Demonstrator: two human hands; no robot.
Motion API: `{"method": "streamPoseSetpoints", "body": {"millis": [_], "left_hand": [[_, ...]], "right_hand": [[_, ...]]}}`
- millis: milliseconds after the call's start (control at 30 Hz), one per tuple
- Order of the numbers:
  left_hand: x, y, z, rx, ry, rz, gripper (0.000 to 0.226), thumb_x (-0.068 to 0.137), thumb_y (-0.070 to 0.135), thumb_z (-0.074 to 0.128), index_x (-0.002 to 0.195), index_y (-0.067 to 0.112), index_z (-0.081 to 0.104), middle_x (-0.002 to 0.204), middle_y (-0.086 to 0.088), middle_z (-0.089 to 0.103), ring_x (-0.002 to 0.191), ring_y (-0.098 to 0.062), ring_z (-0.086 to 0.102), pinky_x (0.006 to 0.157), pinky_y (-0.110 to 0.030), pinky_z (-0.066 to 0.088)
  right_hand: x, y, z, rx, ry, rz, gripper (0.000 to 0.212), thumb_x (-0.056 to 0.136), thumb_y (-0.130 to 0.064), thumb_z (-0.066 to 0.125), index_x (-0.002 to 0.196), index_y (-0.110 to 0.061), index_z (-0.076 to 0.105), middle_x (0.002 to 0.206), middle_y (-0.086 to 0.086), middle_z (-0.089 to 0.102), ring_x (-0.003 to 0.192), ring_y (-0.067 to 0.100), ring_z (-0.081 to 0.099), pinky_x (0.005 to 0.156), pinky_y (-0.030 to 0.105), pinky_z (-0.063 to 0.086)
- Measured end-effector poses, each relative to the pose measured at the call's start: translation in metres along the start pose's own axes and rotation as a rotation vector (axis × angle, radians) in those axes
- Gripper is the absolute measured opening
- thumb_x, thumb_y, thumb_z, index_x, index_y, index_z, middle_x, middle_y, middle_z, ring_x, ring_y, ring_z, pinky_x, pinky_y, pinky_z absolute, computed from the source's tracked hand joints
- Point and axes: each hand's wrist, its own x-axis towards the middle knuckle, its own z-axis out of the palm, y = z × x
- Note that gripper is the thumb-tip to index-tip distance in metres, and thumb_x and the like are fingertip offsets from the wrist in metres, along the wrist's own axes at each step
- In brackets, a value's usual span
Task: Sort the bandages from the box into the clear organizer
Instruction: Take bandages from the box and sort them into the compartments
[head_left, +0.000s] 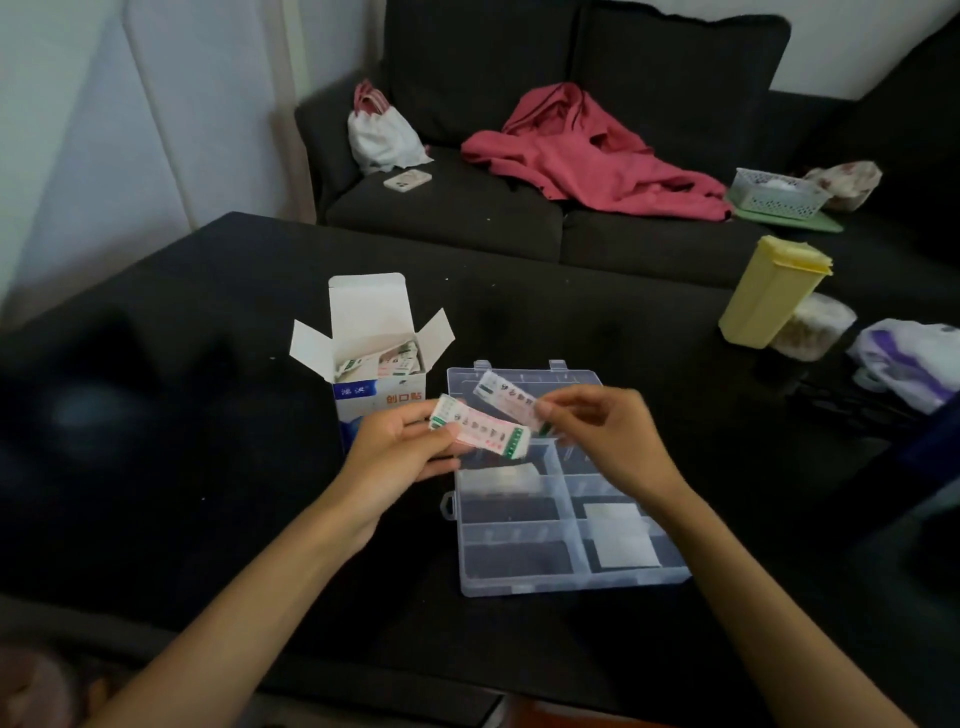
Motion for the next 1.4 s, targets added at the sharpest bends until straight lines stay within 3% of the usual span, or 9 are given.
{"method": "streamPoseSetpoints", "body": {"millis": [67, 200, 333, 500, 633, 767, 933, 1167, 1400], "left_hand": [[0.001, -0.001, -0.005, 0.067, 0.11, 0.052, 0.029, 0.091, 0.009, 0.057, 0.119, 0.018, 0.06, 0.104, -0.001, 0.07, 0.087, -0.008, 0.069, 0.069, -0.021, 0.057], [0.001, -0.003, -0.013, 0.147, 0.248, 0.144, 0.031, 0.09, 0.009, 0.059, 0.119, 0.019, 0.061, 0.108, -0.001, 0.068, 0.083, -0.005, 0.067, 0.062, -0.019, 0.057], [0.002, -0.005, -0.015, 0.171, 0.264, 0.146, 0.031, 0.09, 0.01, 0.06, 0.119, 0.02, 0.061, 0.112, -0.004, 0.068, 0.085, -0.007, 0.068, 0.063, -0.02, 0.058], [0.004, -0.007, -0.012, 0.147, 0.228, 0.111, 0.031, 0.09, 0.009, 0.059, 0.12, 0.018, 0.06, 0.111, -0.003, 0.068, 0.084, -0.007, 0.067, 0.063, -0.02, 0.057], [0.005, -0.012, -0.006, 0.048, 0.165, 0.059, 0.021, 0.091, 0.01, 0.057, 0.11, 0.021, 0.06, 0.093, 0.006, 0.069, 0.079, -0.004, 0.068, 0.059, -0.018, 0.056], [0.006, -0.014, 0.005, -0.027, 0.118, 0.013, 0.015, 0.092, 0.011, 0.058, 0.104, 0.018, 0.06, 0.092, 0.002, 0.07, 0.077, -0.006, 0.07, 0.059, -0.019, 0.056], [0.007, -0.012, 0.011, -0.037, 0.061, 0.01, 0.024, 0.088, 0.014, 0.063, 0.111, 0.016, 0.061, 0.096, 0.0, 0.071, 0.082, -0.009, 0.07, 0.063, -0.019, 0.056], [0.007, -0.011, 0.011, -0.003, 0.081, 0.093, 0.016, 0.086, 0.014, 0.065, 0.084, 0.029, 0.063, 0.077, 0.011, 0.069, 0.07, 0.0, 0.069, 0.057, -0.013, 0.052], [0.006, -0.009, 0.009, -0.027, -0.011, 0.046, 0.023, 0.082, 0.012, 0.069, 0.101, 0.026, 0.066, 0.085, 0.007, 0.074, 0.081, -0.004, 0.07, 0.062, -0.015, 0.054]], "right_hand": [[0.005, 0.005, -0.007, -0.245, 0.069, -0.121, 0.014, 0.082, -0.025, 0.067, 0.095, -0.02, 0.071, 0.084, -0.015, 0.063, 0.076, 0.003, 0.063, 0.064, 0.015, 0.053], [0.014, 0.016, -0.003, -0.654, -0.108, -0.322, 0.016, 0.081, -0.037, 0.066, 0.093, -0.028, 0.072, 0.088, -0.016, 0.058, 0.081, 0.001, 0.051, 0.069, 0.012, 0.04], [0.022, 0.019, 0.011, -0.711, -0.31, -0.265, 0.018, 0.083, -0.039, 0.065, 0.094, -0.028, 0.072, 0.097, -0.01, 0.058, 0.092, 0.005, 0.049, 0.077, 0.02, 0.043], [0.03, 0.017, 0.011, -0.637, -0.472, -0.097, 0.018, 0.089, -0.034, 0.058, 0.09, -0.023, 0.072, 0.095, -0.01, 0.053, 0.096, 0.01, 0.05, 0.087, 0.028, 0.046], [0.023, 0.002, 0.014, -0.178, -0.263, -0.001, 0.028, 0.094, -0.038, 0.046, 0.091, -0.023, 0.069, 0.08, -0.011, 0.063, 0.075, 0.009, 0.061, 0.061, 0.016, 0.05], [0.012, -0.005, 0.02, 0.123, -0.251, 0.055, 0.015, 0.079, -0.032, 0.068, 0.09, -0.021, 0.067, 0.079, -0.011, 0.069, 0.071, 0.005, 0.067, 0.056, 0.012, 0.049], [0.008, -0.004, 0.02, 0.221, -0.155, 0.087, 0.002, 0.079, -0.019, 0.071, 0.079, -0.019, 0.069, 0.075, -0.009, 0.07, 0.066, 0.002, 0.068, 0.053, 0.011, 0.048], [0.008, -0.005, 0.014, 0.255, -0.249, 0.199, 0.01, 0.079, -0.023, 0.071, 0.088, -0.023, 0.072, 0.077, -0.008, 0.073, 0.073, 0.009, 0.07, 0.056, 0.014, 0.051], [0.007, -0.005, 0.014, 0.257, -0.22, 0.24, 0.006, 0.086, -0.025, 0.062, 0.088, -0.02, 0.066, 0.079, -0.002, 0.07, 0.067, 0.009, 0.069, 0.057, 0.016, 0.054]]}}
